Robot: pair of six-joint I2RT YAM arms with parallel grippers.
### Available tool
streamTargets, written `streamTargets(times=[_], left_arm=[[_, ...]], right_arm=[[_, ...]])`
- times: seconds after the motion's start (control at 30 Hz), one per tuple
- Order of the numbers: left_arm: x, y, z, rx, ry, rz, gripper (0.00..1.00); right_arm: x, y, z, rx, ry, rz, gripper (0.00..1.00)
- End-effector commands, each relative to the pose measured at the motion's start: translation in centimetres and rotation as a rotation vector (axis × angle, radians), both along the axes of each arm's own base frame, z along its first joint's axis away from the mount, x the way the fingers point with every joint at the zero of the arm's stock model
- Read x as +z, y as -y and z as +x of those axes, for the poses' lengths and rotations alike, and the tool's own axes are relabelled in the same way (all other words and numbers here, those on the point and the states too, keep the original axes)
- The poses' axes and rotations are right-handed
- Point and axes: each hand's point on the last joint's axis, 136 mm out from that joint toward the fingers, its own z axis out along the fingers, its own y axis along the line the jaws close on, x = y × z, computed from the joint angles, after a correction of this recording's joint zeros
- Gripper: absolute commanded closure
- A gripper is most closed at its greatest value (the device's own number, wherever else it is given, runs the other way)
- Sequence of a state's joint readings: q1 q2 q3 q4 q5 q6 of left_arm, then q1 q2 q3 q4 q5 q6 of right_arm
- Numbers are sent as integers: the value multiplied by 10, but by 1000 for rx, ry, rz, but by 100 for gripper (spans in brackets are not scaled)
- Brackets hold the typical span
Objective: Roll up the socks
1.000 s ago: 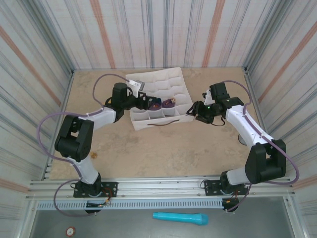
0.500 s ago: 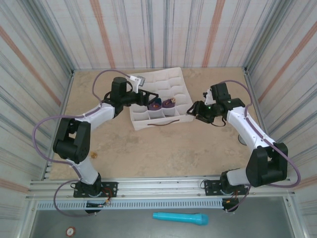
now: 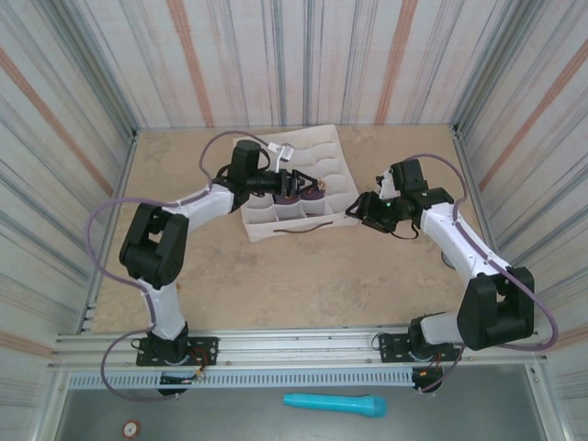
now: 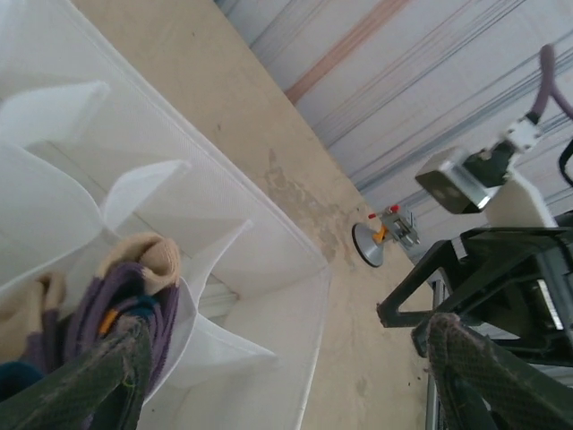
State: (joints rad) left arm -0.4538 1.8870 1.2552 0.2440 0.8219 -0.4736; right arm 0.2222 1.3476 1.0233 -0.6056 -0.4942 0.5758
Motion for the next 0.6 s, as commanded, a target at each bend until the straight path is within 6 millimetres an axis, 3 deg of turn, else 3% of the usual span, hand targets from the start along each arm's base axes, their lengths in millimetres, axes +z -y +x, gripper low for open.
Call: streamTargets(times=[0.0, 0.1, 0.2, 0.47, 0.57], left_arm=[[-14, -2, 13, 20, -72, -29, 18], [-28, -5, 23, 18, -128, -76, 20], [-22, -9, 27, 25, -120, -119, 20], [48, -13, 13, -28, 51, -128, 15], [61, -20, 6, -27, 111, -78, 10]], right_arm=[[7, 5, -6, -9, 11, 8, 36], [10, 9, -6, -18, 16, 18, 36], [17, 14, -4, -26, 32, 22, 36], [24, 28, 3, -52, 78, 13, 36], [19, 39, 8, -72, 113, -52, 35]])
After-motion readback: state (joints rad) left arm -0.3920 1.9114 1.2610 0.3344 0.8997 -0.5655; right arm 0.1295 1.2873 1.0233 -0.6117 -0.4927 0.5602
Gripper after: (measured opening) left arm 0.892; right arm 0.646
